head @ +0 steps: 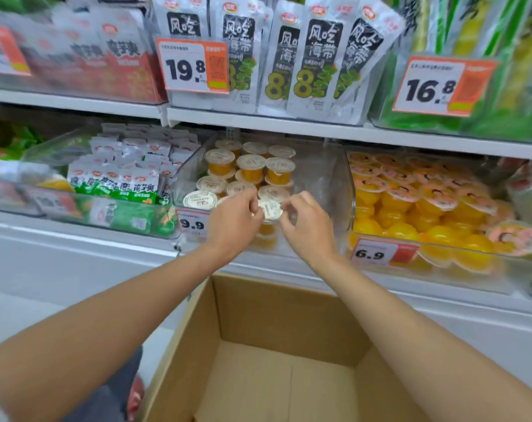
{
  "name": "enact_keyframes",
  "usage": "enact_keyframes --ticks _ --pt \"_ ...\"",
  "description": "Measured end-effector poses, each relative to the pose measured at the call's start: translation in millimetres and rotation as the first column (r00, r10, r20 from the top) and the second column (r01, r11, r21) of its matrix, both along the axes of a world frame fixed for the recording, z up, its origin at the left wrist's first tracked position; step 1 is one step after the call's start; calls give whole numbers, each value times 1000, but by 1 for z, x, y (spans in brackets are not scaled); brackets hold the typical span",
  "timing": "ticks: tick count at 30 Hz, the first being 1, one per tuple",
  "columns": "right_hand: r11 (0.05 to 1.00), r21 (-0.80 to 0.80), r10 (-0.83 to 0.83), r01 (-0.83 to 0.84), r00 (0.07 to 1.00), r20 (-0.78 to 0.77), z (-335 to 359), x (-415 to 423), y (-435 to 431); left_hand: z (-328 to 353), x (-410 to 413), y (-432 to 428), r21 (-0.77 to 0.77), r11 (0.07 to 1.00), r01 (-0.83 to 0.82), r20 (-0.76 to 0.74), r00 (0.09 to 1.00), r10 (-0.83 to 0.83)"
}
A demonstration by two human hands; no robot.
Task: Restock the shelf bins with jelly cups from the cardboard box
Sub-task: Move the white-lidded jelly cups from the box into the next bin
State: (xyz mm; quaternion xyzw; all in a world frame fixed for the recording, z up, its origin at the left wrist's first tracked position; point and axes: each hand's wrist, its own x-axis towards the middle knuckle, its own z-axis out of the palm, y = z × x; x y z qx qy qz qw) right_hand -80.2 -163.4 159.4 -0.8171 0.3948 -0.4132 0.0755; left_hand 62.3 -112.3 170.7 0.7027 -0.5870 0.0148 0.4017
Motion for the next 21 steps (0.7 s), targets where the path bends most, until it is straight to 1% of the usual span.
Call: enact_keyframes --ticks 2,4,5,7,8,9,11,12,14,16,19,21 --pt "997 69 34 -31 999 -40 -23 -5 25 -24 -10 25 75 997 28 -19 999 -26" --pt "980 194 76 -52 990 -116 -56 -11 47 -59 -15 49 251 968 20 -24 1000 -15" --pt "961 270 101 -55 982 -162 -75 -15 57 -78 -15 59 365 931 18 -17 1000 -13" --pt "897 441 168 -33 948 -271 -117 -25 75 -118 -12 79 582 813 24 16 999 -41" --pt "847 531 204 -6 927 -315 -140 -31 83 -138 -8 87 680 733 15 35 998 -53" --pt "784 619 238 34 905 -352 -164 -37 91 -157 -4 95 762 648 1 52 997 -62" --pt "642 752 305 148 851 -427 -213 -48 104 -199 6 109 876 481 -22 58 997 -60" --pt "567 799 349 202 819 -455 -235 -54 110 -218 9 115 915 403 -23 52 997 -63" --pt "416 867 437 274 776 -455 -274 -64 125 -256 11 127 967 253 -35 65 992 -110" --pt "322 895 474 308 766 -434 -302 -74 140 -289 7 139 990 135 -40 60 987 -149" --pt "220 910 459 351 785 -415 -336 -79 163 -338 7 151 998 68 -10 18 993 -117" --pt "143 934 445 327 822 -356 -351 -73 175 -372 10 156 997 75 9 -5 999 -54"
